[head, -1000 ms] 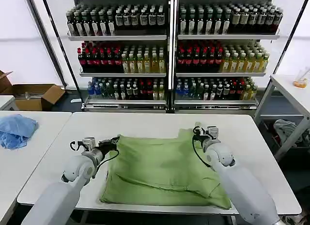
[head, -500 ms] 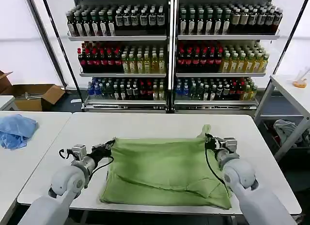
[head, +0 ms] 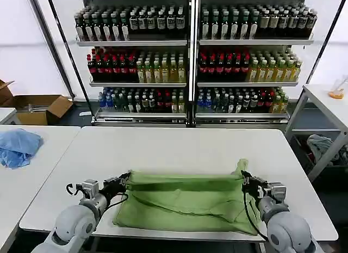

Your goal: Fold and organize the clothes.

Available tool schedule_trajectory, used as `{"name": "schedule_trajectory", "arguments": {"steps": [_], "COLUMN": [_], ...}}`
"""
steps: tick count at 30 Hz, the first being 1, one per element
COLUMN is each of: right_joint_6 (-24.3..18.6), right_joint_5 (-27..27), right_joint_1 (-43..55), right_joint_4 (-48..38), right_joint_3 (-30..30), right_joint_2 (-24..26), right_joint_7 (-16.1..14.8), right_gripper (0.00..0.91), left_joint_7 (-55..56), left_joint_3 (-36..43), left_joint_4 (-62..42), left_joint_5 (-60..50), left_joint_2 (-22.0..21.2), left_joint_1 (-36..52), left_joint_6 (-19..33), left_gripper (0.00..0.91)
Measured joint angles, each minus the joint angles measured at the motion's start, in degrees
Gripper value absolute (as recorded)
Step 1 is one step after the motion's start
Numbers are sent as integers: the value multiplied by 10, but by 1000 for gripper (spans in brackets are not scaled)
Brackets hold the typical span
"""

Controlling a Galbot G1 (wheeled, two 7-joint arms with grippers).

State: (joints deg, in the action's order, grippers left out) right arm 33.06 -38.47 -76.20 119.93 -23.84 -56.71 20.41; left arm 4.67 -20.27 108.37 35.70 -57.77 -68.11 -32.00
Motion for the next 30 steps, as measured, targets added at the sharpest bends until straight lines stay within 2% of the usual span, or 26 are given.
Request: {"name": "schedule_trajectory", "arguments": {"steps": [2, 3, 4, 5, 6, 21, 30], "right_joint_6": [0, 1, 1, 1, 1, -2, -2], "right_joint_5": [4, 6, 8, 11, 13, 32, 32], "right_joint_1": [-5, -6, -7, -8, -9, -58, -82], "right_joint_4": [-2, -4, -6, -8, -9, 20, 37], "right_joint_3": [1, 2, 4, 6, 8, -9, -18], "right_joint_2": [-3, -5, -7, -9, -10, -19, -21], "right_joint_7": [1, 2, 3, 3, 3, -10, -11], "right_gripper": [30, 907, 907, 907, 907, 907, 907], "left_joint_7": [1, 2, 2, 2, 2, 20, 60], "left_joint_3": [0, 0, 0, 0, 0, -8, -10], "left_joint_4": [-2, -4, -5, -6, -6, 8, 22], "left_joint_5": [-16, -23, -29, -36, -43, -103, -141], "left_joint_2": [-2, -3, -4, -6, -7, -36, -87], "left_joint_1": [-6, -9, -12, -15, -17, -57, -101], "left_joint_6": [4, 6, 9, 11, 13, 46, 87], "left_gripper": [30, 30, 111, 725, 907, 907, 907]}}
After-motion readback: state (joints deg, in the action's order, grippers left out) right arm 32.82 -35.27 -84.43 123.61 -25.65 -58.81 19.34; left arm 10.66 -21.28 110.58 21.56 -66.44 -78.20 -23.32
